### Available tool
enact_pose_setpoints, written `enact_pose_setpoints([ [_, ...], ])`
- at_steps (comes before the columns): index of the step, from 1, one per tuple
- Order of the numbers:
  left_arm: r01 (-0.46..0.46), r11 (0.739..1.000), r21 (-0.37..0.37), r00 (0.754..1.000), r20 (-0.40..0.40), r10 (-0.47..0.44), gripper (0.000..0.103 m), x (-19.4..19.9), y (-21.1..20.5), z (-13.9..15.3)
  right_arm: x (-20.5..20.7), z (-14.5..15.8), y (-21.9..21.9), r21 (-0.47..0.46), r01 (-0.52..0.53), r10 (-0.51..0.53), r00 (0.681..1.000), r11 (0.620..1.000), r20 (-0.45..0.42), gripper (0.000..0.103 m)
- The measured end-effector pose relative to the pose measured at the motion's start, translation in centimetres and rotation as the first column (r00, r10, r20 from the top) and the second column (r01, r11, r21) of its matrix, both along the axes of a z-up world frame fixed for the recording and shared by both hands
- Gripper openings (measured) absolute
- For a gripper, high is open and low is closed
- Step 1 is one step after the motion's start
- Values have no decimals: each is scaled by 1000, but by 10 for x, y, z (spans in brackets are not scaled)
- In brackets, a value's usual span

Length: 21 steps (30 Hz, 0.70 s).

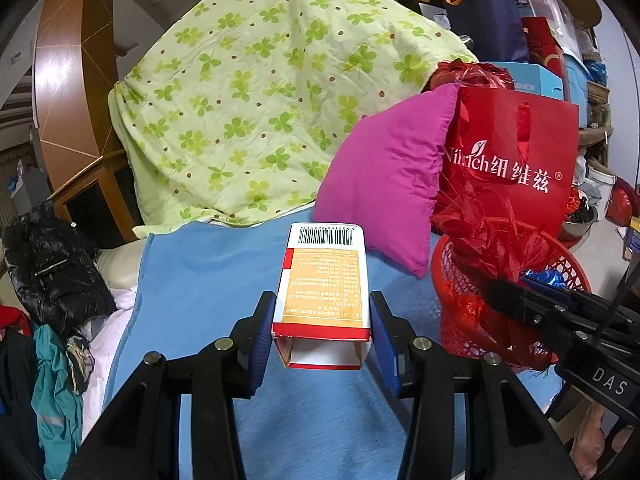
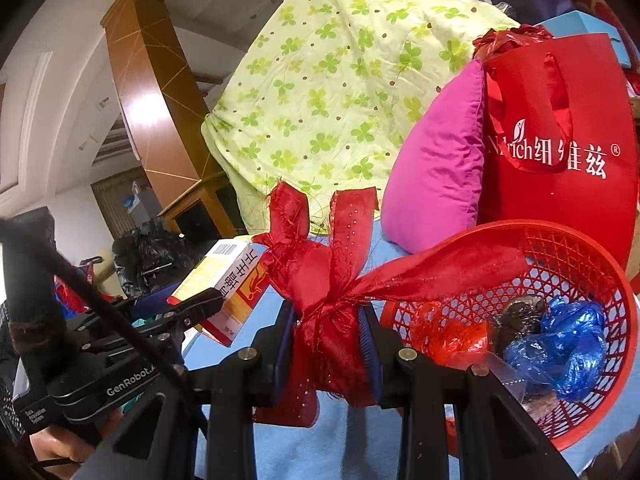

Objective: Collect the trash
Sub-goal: 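Carry the medicine box and ribbon bow with both tools over the red basket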

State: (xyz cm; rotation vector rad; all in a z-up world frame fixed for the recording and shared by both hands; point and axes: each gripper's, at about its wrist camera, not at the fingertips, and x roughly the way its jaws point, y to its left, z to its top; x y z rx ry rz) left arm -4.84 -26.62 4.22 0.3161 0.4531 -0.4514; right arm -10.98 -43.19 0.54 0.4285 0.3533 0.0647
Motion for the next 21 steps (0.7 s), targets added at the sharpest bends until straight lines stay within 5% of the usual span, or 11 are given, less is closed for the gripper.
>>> enact_pose_setpoints([
  [21,85,996,28,996,16,-85,48,-10,-39,5,-19,-2,-31,45,75,-76,997,996,15,34],
])
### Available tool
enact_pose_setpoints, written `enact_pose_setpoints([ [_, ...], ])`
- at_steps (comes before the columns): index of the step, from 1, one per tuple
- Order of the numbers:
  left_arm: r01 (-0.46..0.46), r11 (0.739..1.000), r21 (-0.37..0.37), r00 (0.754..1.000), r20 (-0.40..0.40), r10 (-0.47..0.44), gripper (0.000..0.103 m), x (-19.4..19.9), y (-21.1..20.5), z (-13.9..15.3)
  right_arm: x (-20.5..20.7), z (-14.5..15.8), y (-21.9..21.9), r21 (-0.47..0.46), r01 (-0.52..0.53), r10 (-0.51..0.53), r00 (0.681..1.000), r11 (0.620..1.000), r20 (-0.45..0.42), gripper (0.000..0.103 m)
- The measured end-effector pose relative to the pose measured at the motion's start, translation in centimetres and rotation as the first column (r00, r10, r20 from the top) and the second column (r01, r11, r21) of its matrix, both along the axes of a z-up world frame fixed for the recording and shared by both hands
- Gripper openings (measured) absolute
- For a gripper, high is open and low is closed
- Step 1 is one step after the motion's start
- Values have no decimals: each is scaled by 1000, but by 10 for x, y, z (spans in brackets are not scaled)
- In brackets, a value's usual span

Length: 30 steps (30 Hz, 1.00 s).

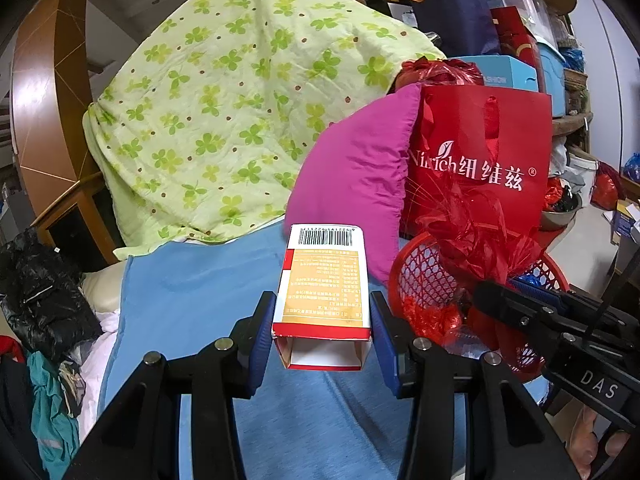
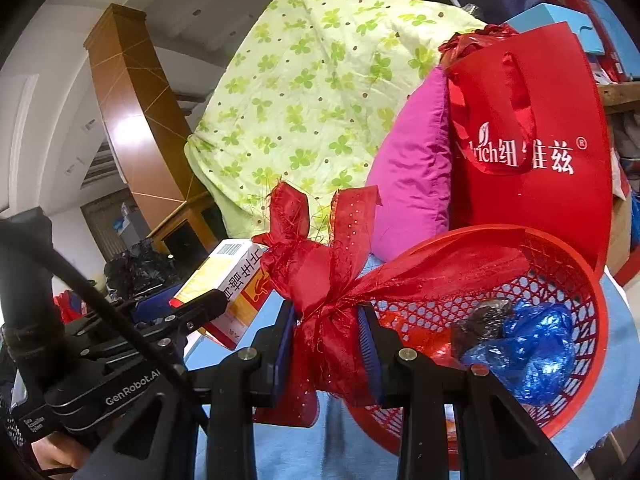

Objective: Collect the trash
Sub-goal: 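Carry the medicine box and ribbon bow with both tools over the red basket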

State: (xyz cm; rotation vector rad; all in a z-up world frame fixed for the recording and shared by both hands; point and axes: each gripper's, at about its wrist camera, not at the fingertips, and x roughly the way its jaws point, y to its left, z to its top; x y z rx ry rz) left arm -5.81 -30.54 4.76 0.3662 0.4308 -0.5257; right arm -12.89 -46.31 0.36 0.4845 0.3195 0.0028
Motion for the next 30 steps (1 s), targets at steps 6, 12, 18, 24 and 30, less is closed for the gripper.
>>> enact_pose_setpoints([
  [6,21,1000,4,1000,-1,-21,48,-2,-11,-1,-5,-2,-9,10,24,-24,1000,1000,-7,34],
  [12,40,999,10,999,-7,-40,48,-5,-22,-4,-12,-4,-20,24,52,-52,999,998,-10,34],
  [18,63,998,12,998,-12,-63,48,-8,-34,-5,-19,-6,-31,34,78,-78,997,996,-9,34],
  [24,83,996,14,997,-9,-82,48,-12,-44,-4,-25,-7,-41,50,100,-100,995,994,-7,34],
  [30,106,994,16,994,-6,-106,48,-16,-55,-3,-30,-7,-49,62,122,-122,993,991,-4,34],
])
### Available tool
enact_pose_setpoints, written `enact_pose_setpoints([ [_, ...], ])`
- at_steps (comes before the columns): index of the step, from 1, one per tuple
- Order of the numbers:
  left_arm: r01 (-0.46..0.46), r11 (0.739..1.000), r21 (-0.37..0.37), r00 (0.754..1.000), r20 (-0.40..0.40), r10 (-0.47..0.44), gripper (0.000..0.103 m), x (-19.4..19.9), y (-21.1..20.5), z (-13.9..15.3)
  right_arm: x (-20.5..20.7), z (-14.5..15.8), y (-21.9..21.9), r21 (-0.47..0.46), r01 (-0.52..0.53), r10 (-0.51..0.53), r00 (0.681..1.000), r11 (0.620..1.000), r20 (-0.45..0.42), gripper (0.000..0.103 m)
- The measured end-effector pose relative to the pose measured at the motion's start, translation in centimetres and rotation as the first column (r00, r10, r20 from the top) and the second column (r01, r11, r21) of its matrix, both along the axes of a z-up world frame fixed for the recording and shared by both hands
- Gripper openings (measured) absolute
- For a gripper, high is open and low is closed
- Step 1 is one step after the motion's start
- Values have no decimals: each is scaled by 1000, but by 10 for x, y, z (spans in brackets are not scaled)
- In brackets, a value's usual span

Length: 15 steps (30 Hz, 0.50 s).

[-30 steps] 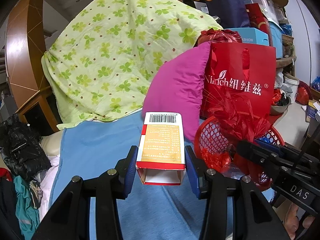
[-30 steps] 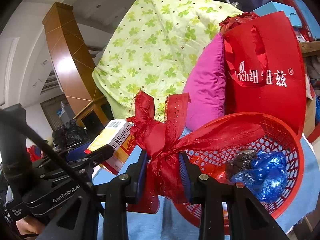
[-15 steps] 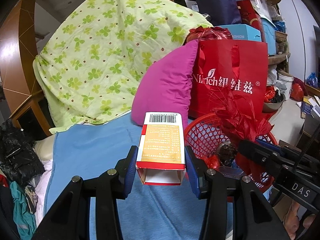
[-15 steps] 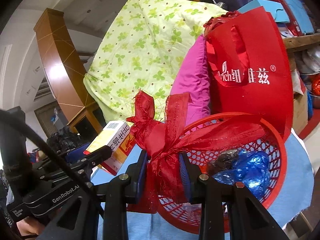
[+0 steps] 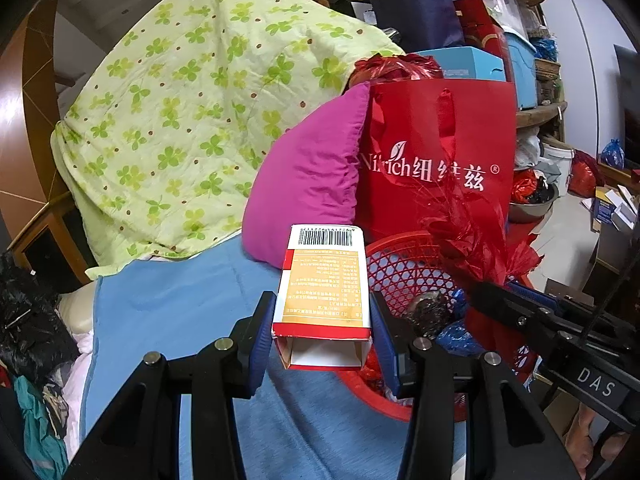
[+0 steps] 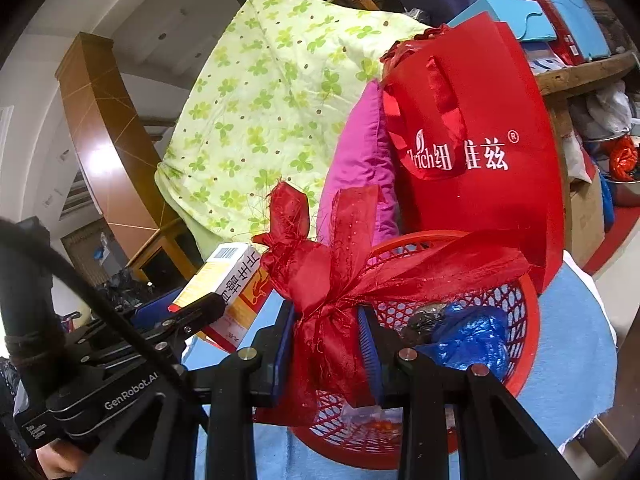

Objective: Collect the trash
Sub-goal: 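Carry the medicine box and ribbon bow with both tools over the red basket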

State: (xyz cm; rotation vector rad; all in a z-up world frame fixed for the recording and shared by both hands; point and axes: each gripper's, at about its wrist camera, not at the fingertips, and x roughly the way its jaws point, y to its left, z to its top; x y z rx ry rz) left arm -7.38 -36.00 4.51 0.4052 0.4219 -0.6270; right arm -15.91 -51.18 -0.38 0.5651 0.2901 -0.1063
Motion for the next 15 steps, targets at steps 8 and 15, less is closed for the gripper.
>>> enact_pose_setpoints([
  [8,26,1000,1,1000,-7,-26,48,-4,-14,-1,-8,-1,-7,15,29,-29,1000,999,5,35],
  [15,46,999,-6,999,-26,-46,48,-3,-24,-4,-13,-3,-14,32,63,-63,998,998,7,35],
])
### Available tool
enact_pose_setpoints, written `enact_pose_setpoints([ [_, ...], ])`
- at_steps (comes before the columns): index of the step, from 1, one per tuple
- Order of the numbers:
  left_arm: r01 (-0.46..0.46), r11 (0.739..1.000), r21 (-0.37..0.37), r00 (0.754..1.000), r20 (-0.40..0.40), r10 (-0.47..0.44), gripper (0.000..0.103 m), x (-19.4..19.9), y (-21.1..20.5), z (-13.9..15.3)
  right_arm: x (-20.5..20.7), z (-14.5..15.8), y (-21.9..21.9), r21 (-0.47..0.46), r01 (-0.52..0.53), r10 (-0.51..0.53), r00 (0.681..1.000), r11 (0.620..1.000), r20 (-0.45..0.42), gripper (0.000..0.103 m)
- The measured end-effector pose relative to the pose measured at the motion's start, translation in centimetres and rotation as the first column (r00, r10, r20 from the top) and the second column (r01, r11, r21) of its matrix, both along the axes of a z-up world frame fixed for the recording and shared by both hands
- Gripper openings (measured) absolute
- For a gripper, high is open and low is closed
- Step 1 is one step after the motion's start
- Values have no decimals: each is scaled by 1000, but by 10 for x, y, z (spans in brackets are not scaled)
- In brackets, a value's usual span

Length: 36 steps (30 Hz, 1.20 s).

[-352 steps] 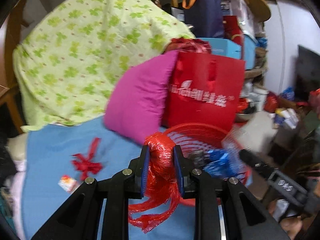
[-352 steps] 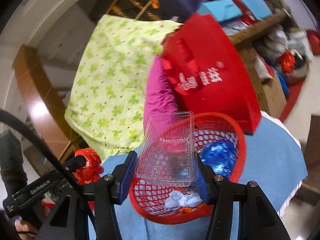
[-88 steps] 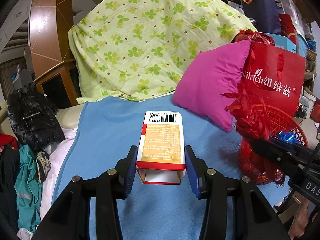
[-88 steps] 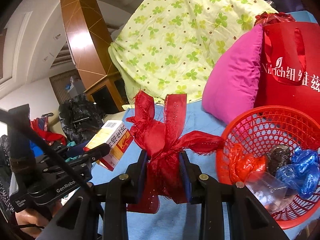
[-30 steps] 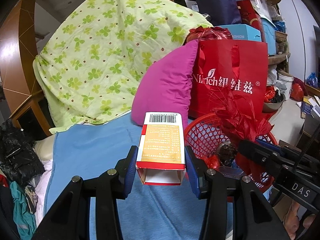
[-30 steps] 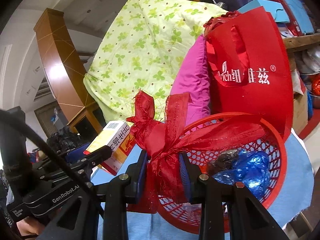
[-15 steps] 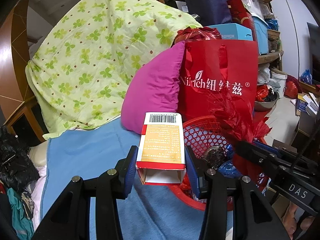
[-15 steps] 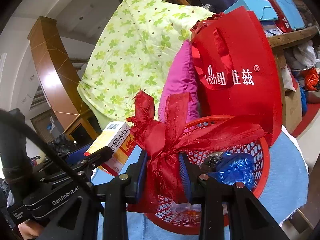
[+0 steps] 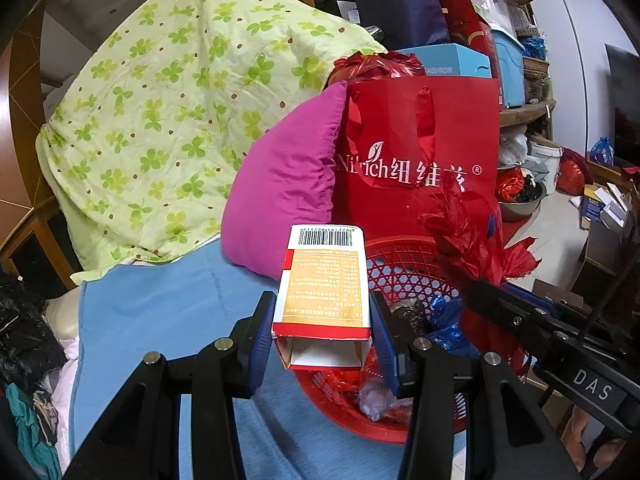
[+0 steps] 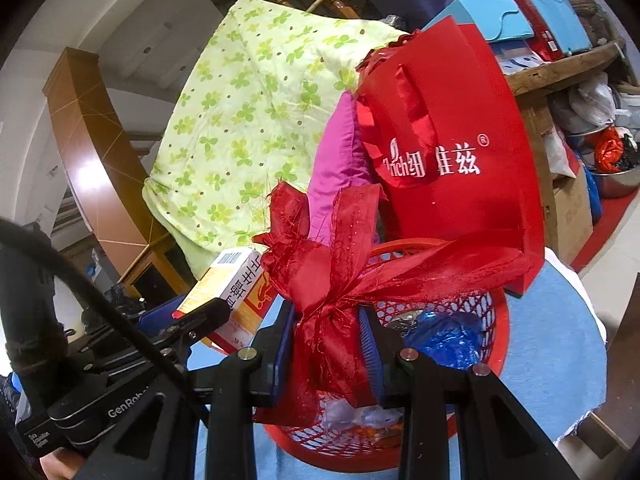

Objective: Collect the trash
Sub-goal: 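Carry the medicine box and ribbon bow with both tools over the red basket, then open the left tool into the basket while the right tool releases the bow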

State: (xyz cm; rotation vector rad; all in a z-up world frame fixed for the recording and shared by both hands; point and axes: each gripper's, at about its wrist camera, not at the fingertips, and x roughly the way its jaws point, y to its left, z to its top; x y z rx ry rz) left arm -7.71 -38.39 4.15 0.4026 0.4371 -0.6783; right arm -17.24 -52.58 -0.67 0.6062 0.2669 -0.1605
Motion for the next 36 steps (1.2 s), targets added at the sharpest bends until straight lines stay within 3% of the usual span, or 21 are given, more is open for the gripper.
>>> enact_pose_setpoints([
  [14,53,997,-49,995,-85,-57,48,12,-14,-11,-2,-8,-19,62,84,-82,996,994,-35,35],
  [22,99,988,-117,963,-238,-124,48,32,-14,-29,2,-15,-27,96,98,-93,994,990,-64,36],
  [29,95,986,-140,949,-286,-132,52,42,-8,-42,16,-22,-26,125,76,-61,991,989,-117,37],
  [32,82,986,-146,951,-286,-121,57,44,0,-42,22,-24,-23,141,58,-40,991,988,-129,42],
  [34,71,987,-145,955,-276,-110,61,45,7,-41,23,-23,-21,155,44,-26,993,987,-113,65],
  [36,54,989,-136,963,-253,-88,65,45,14,-39,22,-20,-17,148,43,-30,995,988,-92,65],
])
